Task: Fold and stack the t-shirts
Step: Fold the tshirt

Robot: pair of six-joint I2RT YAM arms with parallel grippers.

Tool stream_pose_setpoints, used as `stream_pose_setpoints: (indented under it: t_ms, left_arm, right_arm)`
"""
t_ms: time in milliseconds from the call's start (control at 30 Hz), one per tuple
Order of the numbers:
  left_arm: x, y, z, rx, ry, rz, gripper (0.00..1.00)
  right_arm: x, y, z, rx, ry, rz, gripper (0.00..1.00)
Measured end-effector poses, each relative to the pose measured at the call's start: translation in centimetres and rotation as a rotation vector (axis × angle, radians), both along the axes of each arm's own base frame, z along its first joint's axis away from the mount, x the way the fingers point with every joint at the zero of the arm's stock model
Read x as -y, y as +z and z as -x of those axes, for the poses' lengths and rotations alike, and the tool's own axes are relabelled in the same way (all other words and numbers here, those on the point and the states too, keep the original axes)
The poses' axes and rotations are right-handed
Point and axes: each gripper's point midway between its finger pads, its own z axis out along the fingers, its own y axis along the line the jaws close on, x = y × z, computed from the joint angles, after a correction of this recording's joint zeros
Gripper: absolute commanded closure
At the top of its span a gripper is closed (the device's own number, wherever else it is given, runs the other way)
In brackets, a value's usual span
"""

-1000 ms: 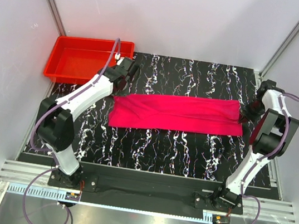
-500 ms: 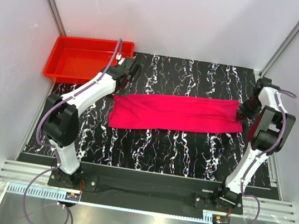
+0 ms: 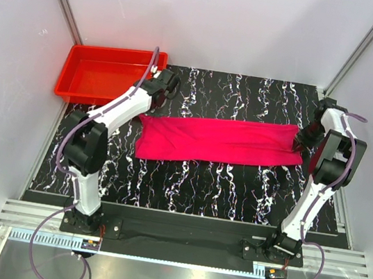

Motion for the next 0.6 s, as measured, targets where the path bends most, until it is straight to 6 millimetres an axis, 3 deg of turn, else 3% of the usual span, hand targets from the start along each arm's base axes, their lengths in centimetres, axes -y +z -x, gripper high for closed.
stream_pose_setpoints:
  t_ms: [67, 100, 200, 233, 333, 400, 467, 600]
  left_arm:
    - [0.2, -0.4, -0.4, -0.005, 0.000, -0.003, 0.97]
    - [0.2, -0.7, -0.5, -0.010, 0.000, -0.005, 0.82]
    - [0.3, -1.3, -0.8, -0.024, -0.002, -0.017, 0.59]
    - [0.2, -1.3, -1.0, -0.024, 0.004, -0.023, 0.40]
    - [-0.2, -1.0, -1.4, -0.016, 0.022, -0.045, 0.16]
    - [-0.6, -0.2, -1.5, -0.001, 0.031, -0.056, 0.07]
    - [-1.0, 1.3, -1.1, 0.020, 0.039, -0.055, 0.06]
    - [-1.7, 5.8, 0.9, 0.094, 0.032, 0.000, 0.14]
  right_arm:
    - [0.0, 0.1, -0.1, 0.003, 0.000, 0.001, 0.72]
    - [0.1, 0.1, -0.2, 0.006, -0.001, 0.001, 0.69]
    - [0.2, 0.4, -0.6, 0.015, 0.002, 0.005, 0.53]
    - [0.3, 0.6, -0.8, 0.019, 0.004, 0.007, 0.50]
    - [0.5, 1.6, -1.6, 0.039, 0.019, 0.021, 0.36]
    - [1.0, 2.8, -2.3, 0.061, 0.039, 0.052, 0.27]
    - [1.3, 4.3, -3.3, 0.094, 0.065, 0.085, 0.21]
    - [-0.7, 7.3, -4.8, 0.169, 0.154, 0.118, 0.16]
